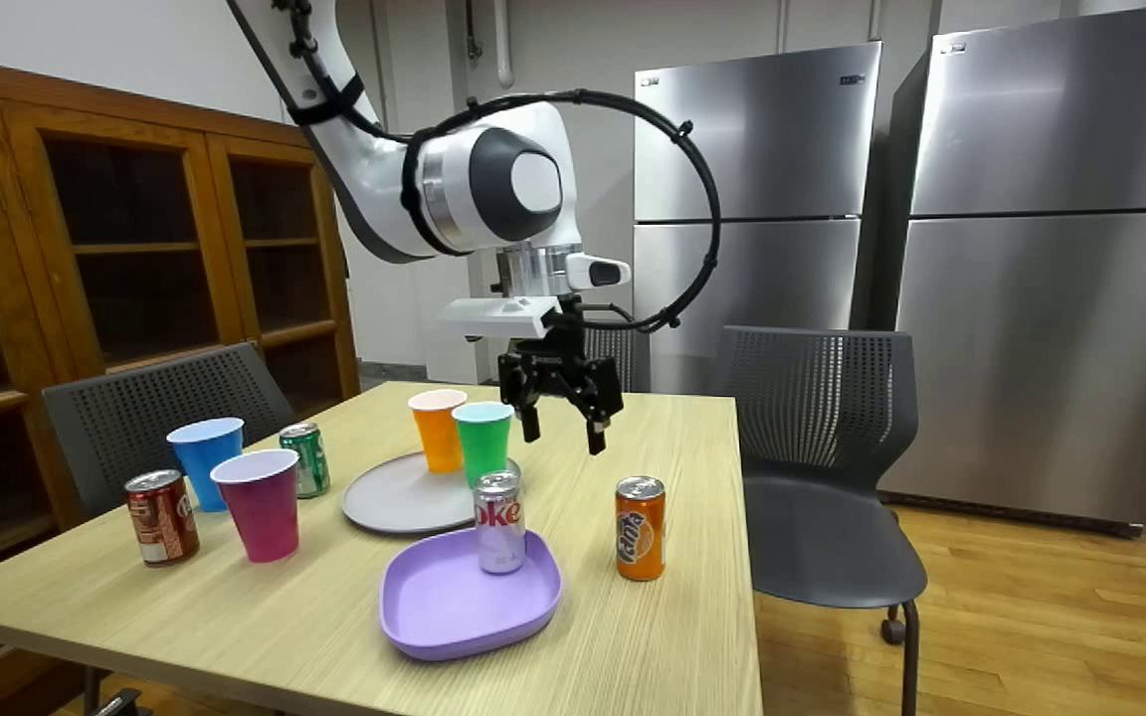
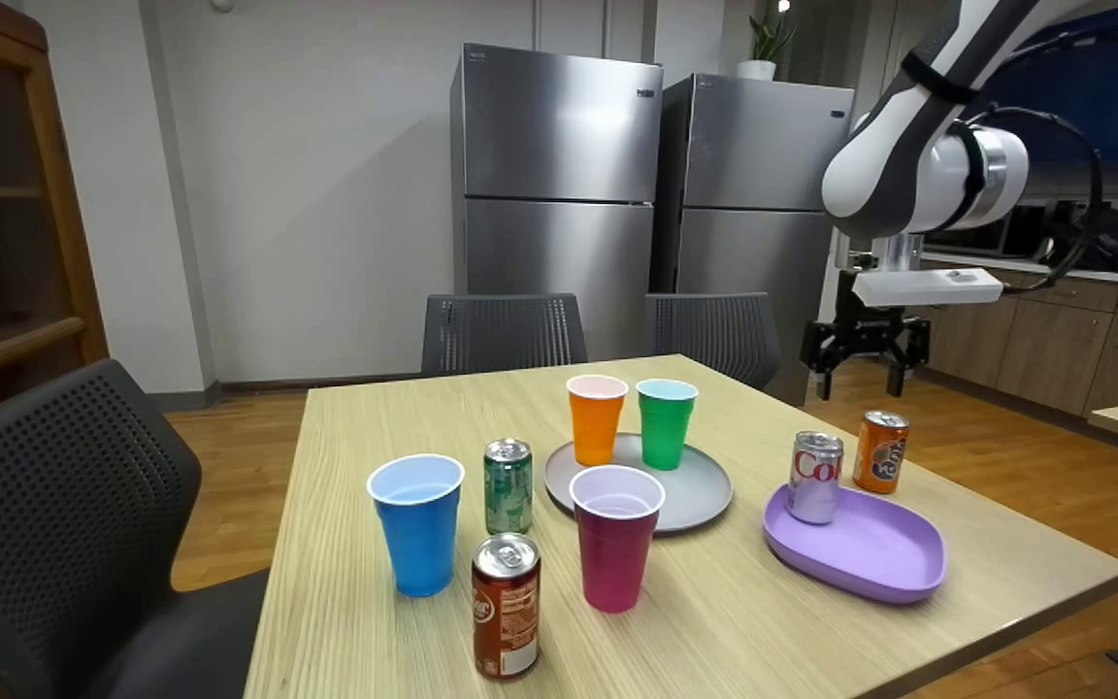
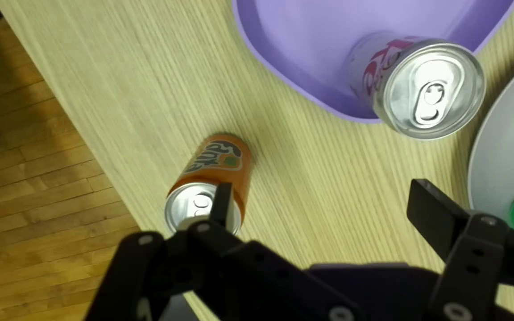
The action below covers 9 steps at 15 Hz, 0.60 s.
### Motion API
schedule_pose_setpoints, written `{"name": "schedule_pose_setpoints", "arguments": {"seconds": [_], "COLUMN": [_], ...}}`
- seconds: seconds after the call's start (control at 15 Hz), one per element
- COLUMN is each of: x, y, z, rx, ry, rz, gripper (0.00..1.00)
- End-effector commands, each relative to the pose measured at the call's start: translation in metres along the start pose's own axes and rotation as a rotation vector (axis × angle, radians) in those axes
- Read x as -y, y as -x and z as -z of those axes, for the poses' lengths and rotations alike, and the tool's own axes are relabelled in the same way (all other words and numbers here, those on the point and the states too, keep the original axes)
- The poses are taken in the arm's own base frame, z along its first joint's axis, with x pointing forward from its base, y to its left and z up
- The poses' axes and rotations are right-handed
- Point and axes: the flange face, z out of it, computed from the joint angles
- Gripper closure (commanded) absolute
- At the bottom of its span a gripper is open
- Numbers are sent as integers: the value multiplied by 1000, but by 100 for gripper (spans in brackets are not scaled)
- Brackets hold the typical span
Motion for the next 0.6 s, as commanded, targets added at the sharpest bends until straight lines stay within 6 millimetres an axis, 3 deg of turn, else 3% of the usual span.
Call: {"name": "schedule_pose_setpoints", "arguments": {"seconds": [0.0,0.53], "x": [-28,-83], "y": [-6,-11], "z": [9,1], "rx": [-14,4], "ry": [-1,-10], "rz": [-66,-182], "gripper": [0,0]}}
